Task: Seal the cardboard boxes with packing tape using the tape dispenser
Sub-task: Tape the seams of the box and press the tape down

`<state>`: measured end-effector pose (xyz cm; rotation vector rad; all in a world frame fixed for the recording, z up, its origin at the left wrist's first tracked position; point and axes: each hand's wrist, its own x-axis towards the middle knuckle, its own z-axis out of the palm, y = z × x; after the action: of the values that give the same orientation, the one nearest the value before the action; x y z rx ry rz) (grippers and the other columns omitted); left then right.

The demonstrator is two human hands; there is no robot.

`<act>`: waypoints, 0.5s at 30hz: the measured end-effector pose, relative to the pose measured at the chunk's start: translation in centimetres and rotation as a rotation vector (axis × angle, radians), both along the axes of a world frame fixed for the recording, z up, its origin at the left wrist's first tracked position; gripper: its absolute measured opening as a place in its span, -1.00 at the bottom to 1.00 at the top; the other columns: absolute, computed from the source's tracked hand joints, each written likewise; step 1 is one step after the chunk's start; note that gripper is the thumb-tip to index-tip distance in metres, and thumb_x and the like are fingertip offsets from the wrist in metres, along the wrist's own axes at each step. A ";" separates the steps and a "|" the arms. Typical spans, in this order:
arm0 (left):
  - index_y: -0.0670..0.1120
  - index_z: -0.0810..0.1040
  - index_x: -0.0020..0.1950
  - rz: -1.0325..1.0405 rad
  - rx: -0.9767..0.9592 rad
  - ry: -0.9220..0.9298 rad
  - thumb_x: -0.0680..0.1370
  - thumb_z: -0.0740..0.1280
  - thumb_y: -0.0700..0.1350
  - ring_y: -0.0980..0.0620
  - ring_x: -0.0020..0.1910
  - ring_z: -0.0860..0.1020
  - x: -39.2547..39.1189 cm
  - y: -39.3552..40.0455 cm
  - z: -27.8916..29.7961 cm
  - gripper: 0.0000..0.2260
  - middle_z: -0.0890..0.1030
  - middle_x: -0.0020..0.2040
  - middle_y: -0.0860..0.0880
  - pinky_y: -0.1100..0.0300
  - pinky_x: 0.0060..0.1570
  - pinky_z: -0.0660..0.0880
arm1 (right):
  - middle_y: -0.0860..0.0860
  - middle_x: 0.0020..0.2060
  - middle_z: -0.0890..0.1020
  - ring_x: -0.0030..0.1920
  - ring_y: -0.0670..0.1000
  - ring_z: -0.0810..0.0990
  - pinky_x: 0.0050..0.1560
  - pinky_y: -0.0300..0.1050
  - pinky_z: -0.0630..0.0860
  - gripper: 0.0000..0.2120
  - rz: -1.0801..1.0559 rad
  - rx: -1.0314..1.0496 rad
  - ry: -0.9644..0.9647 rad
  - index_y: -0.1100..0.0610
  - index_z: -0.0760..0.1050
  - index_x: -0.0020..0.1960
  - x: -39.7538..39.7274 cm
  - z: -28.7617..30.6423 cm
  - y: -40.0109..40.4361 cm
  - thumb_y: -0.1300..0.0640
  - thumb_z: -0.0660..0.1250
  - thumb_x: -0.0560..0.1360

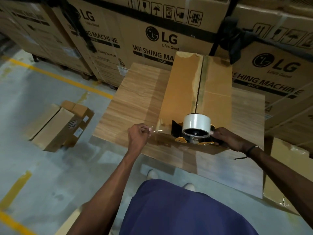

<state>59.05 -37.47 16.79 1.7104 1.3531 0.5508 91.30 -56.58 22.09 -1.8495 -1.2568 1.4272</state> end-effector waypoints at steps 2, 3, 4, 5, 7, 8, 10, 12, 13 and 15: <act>-0.12 0.73 -0.16 0.013 -0.028 -0.009 0.55 0.49 -0.17 0.10 -0.38 0.68 -0.1 0.0 -0.3 -0.91 0.68 -0.40 0.06 0.16 -0.24 0.65 | 0.12 -0.46 0.39 -0.40 0.06 0.26 -0.29 -0.05 0.20 -0.18 0.011 -0.008 -0.019 0.26 0.40 -0.37 0.0 -0.1 0.3 -0.52 0.16 0.51; -0.13 0.73 -0.14 0.017 -0.051 -0.017 0.55 0.50 -0.18 0.08 -0.37 0.68 -0.1 0.0 -0.3 -0.92 0.69 -0.38 0.04 0.16 -0.24 0.65 | 0.12 -0.46 0.40 -0.40 0.06 0.27 -0.28 -0.03 0.20 -0.18 0.013 -0.010 -0.026 0.27 0.40 -0.37 0.0 -0.1 0.4 -0.52 0.15 0.51; -0.15 0.73 -0.12 0.024 -0.095 -0.033 0.55 0.50 -0.19 0.06 -0.37 0.69 0.0 0.1 -0.4 -0.94 0.70 -0.35 0.00 0.17 -0.26 0.65 | 0.12 -0.46 0.40 -0.40 0.07 0.27 -0.27 -0.03 0.20 -0.18 0.015 -0.013 -0.028 0.27 0.40 -0.37 0.0 -0.2 0.5 -0.52 0.15 0.51; -0.17 0.73 -0.10 0.030 -0.160 -0.056 0.55 0.50 -0.21 0.05 -0.36 0.69 0.0 0.3 -0.5 -0.95 0.71 -0.32 -0.05 0.18 -0.27 0.66 | 0.12 -0.46 0.40 -0.40 0.07 0.27 -0.27 -0.03 0.20 -0.18 0.014 -0.021 -0.030 0.26 0.40 -0.37 0.0 -0.2 0.5 -0.53 0.15 0.51; -0.20 0.70 -0.08 0.033 -0.318 -0.109 0.54 0.51 -0.23 0.05 -0.38 0.68 0.2 1.0 -0.6 -0.96 0.72 -0.29 -0.11 0.22 -0.30 0.65 | 0.12 -0.45 0.41 -0.40 0.07 0.28 -0.27 -0.04 0.22 -0.18 0.013 -0.032 -0.027 0.26 0.39 -0.37 0.0 -0.3 0.6 -0.53 0.16 0.50; -0.21 0.70 -0.07 0.028 -0.389 -0.124 0.53 0.52 -0.23 0.04 -0.38 0.68 0.3 1.3 -0.6 -0.95 0.72 -0.29 -0.11 0.21 -0.30 0.65 | 0.12 -0.45 0.42 -0.39 0.08 0.28 -0.27 -0.04 0.23 -0.16 0.012 -0.035 -0.017 0.29 0.39 -0.35 0.0 -0.4 0.6 -0.54 0.17 0.49; -0.22 0.70 -0.04 0.002 -0.447 -0.088 0.52 0.53 -0.19 0.00 -0.34 0.71 0.5 1.8 -0.6 -0.90 0.73 -0.26 -0.13 0.11 -0.24 0.69 | 0.12 -0.44 0.42 -0.38 0.08 0.29 -0.30 -0.10 0.26 -0.09 0.011 -0.044 0.016 0.37 0.38 -0.31 0.1 -0.4 0.8 -0.55 0.17 0.47; -0.19 0.72 -0.03 -0.013 -0.429 -0.031 0.52 0.54 -0.19 -0.03 -0.27 0.73 0.8 1.8 -0.5 -0.91 0.75 -0.18 -0.13 0.01 -0.18 0.71 | 0.12 -0.43 0.42 -0.38 0.09 0.29 -0.31 -0.12 0.26 -0.06 0.020 -0.044 0.044 0.42 0.37 -0.29 0.2 -0.6 0.9 -0.56 0.18 0.47; -0.16 0.73 -0.02 -0.002 -0.408 -0.010 0.50 0.55 -0.19 -0.03 -0.25 0.73 1.0 1.8 -0.5 -0.91 0.75 -0.15 -0.09 0.01 -0.17 0.71 | 0.12 -0.43 0.42 -0.38 0.09 0.29 -0.31 -0.10 0.26 -0.05 0.017 -0.045 0.050 0.43 0.37 -0.29 0.3 -0.8 0.9 -0.56 0.19 0.46; -0.07 0.70 0.10 0.013 -0.302 0.136 0.45 0.59 -0.11 0.01 -0.13 0.71 0.9 1.7 -0.2 -0.75 0.72 -0.02 0.01 0.18 -0.09 0.66 | 0.13 -0.43 0.42 -0.37 0.11 0.29 -0.32 -0.08 0.25 -0.05 0.011 -0.047 0.063 0.42 0.38 -0.28 0.4 -0.9 0.9 -0.56 0.22 0.44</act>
<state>59.96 -35.81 16.56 1.5132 1.4616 0.2245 91.75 -55.67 21.16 -1.8156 -1.2142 1.5212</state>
